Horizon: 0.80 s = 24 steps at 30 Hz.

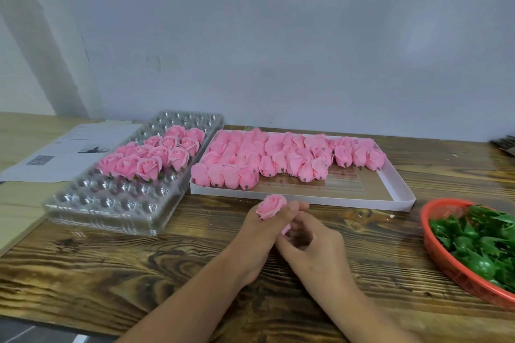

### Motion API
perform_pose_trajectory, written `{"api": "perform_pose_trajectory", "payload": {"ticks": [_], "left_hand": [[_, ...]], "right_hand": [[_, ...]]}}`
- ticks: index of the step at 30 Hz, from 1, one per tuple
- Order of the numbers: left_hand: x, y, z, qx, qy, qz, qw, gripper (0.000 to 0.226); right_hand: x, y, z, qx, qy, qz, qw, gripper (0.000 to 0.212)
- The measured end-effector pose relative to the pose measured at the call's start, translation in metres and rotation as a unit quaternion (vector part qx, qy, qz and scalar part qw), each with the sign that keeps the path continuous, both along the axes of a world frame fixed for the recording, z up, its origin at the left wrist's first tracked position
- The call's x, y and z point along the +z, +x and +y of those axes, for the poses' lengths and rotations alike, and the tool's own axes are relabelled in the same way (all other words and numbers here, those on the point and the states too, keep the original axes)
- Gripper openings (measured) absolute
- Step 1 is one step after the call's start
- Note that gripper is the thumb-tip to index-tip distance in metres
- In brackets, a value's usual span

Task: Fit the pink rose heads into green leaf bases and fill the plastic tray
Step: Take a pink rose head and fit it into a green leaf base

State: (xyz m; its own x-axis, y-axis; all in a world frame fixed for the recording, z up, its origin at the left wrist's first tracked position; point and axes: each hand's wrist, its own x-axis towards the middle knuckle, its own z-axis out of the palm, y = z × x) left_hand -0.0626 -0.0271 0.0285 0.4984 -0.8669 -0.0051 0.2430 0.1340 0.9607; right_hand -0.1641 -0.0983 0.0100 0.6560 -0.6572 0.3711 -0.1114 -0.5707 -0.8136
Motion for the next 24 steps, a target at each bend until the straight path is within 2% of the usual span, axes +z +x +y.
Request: {"api": "perform_pose_trajectory", "payload": {"ticks": [3, 5, 7, 10, 14, 16, 17, 18, 20, 22, 24], "left_hand": [[0.0, -0.002, -0.001, -0.002, -0.001, -0.002, 1.0, 0.026], [0.0, 0.0, 0.0, -0.02, 0.006, 0.018, 1.0, 0.032], [0.002, 0.002, 0.001, -0.045, 0.016, 0.031, 0.998, 0.046], [0.004, 0.003, 0.005, -0.082, 0.02, 0.021, 0.996, 0.042], [0.002, 0.007, 0.01, -0.122, 0.008, 0.012, 0.992, 0.047], [0.003, 0.007, 0.01, -0.114, 0.003, 0.014, 0.993, 0.049], [0.004, 0.007, 0.009, -0.1, 0.005, 0.016, 0.995, 0.047], [0.003, 0.006, 0.007, -0.079, 0.009, 0.019, 0.997, 0.044], [0.001, 0.005, 0.004, -0.034, 0.011, 0.036, 0.999, 0.039], [0.001, 0.004, 0.003, -0.014, 0.006, 0.049, 0.999, 0.035], [0.002, 0.001, 0.003, -0.021, 0.001, 0.051, 0.998, 0.038]], "right_hand": [[0.001, -0.001, 0.0, 0.002, -0.038, -0.007, 0.999, 0.022], [0.002, -0.002, 0.001, 0.022, -0.013, -0.02, 0.999, 0.021], [0.005, -0.004, 0.001, 0.063, 0.061, -0.038, 0.995, 0.026], [0.012, -0.005, -0.004, 0.148, 0.172, -0.035, 0.973, 0.022], [0.015, -0.007, -0.007, 0.236, 0.373, -0.02, 0.897, 0.021], [0.012, -0.006, -0.008, 0.236, 0.408, -0.025, 0.882, 0.02], [0.011, -0.006, -0.008, 0.223, 0.387, -0.025, 0.894, 0.017], [0.009, -0.005, -0.007, 0.199, 0.332, -0.021, 0.922, 0.011], [0.005, -0.004, -0.003, 0.13, 0.178, 0.001, 0.975, 0.009], [0.004, -0.004, 0.002, 0.066, 0.066, 0.023, 0.995, 0.014], [0.004, -0.004, 0.003, 0.035, 0.016, 0.014, 0.999, 0.021]]}}
